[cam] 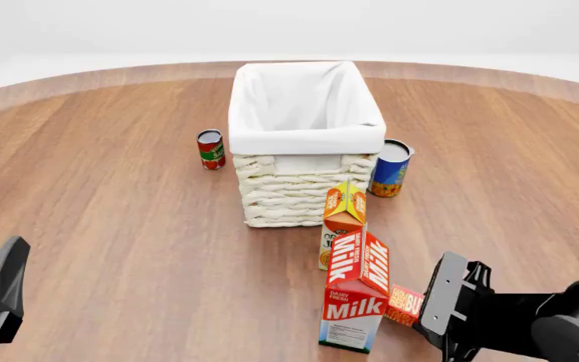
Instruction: Pick up the butter and put it in the basket.
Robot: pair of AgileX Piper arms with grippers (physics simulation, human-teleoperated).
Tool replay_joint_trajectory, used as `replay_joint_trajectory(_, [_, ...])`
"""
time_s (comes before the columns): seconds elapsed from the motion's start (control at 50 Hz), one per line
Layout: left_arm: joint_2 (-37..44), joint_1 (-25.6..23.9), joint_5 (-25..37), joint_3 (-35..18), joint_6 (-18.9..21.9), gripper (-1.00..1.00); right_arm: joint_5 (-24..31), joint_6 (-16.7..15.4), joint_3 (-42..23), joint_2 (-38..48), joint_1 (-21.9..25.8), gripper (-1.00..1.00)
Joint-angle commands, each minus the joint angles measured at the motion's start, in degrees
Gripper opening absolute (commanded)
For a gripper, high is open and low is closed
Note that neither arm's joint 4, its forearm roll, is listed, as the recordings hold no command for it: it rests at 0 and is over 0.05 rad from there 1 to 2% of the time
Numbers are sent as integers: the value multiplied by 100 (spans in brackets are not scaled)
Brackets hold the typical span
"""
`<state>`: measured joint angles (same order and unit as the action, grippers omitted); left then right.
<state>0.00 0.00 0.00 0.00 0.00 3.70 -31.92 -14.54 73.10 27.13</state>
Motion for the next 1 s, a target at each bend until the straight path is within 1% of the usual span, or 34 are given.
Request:
replay_joint_trajectory(0.02, [0, 0, 0, 0, 0, 100, 74, 97, 233, -345, 169, -100])
replay_joint_trajectory(0.12, [0, 0, 0, 0, 0, 100, 306, 235, 241, -730, 302, -100])
replay_joint_trajectory(0.18, [0, 0, 0, 0, 0, 100, 380, 272, 146, -769, 328, -100])
replay_joint_trajectory(0.34, [0, 0, 0, 0, 0, 100, 690, 292, -69, -1158, 304, -100])
replay_joint_trajectory(0.44, [0, 0, 0, 0, 0, 100, 1054, 415, -93, -1703, 379, -100])
replay_joint_trajectory(0.48, [0, 0, 0, 0, 0, 100, 1132, 388, -137, -1808, 363, -100])
replay_joint_trajectory(0.52, [0, 0, 0, 0, 0, 100, 1262, 431, -175, -1954, 398, -100])
replay_joint_trajectory(0.78, [0, 0, 0, 0, 0, 100, 1611, 438, -422, -2372, 381, -100])
replay_joint_trajectory(0.92, [0, 0, 0, 0, 0, 100, 1602, 419, -535, -2356, 342, -100])
replay_joint_trajectory(1.0, [0, 0, 0, 0, 0, 100, 1817, 461, -570, -2598, 362, -100])
